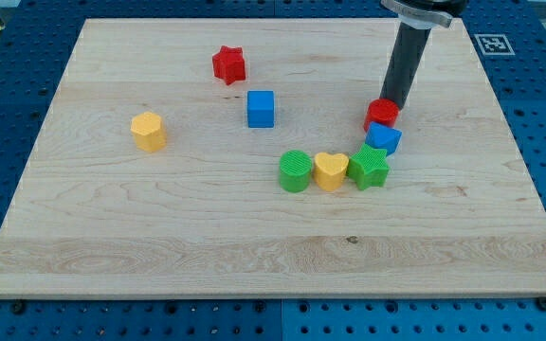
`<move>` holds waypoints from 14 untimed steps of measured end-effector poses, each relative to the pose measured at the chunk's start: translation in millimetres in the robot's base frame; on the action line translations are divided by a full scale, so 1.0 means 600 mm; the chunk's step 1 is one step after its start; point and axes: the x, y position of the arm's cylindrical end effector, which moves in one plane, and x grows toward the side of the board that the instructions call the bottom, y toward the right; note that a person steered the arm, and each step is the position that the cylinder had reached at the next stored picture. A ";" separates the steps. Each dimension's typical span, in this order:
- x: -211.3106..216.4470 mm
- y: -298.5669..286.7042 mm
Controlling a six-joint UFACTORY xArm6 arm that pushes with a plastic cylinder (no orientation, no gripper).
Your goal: Place the blue cube towards the left side of the red circle
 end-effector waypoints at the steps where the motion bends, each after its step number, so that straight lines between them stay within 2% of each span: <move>1: 0.005 -0.011; 6: 0.004 -0.024; 7: 0.005 0.004; 8: 0.021 0.046; 9: 0.066 0.030; 10: 0.067 0.027; 11: 0.059 0.027; 12: 0.018 0.027; 14: -0.057 -0.052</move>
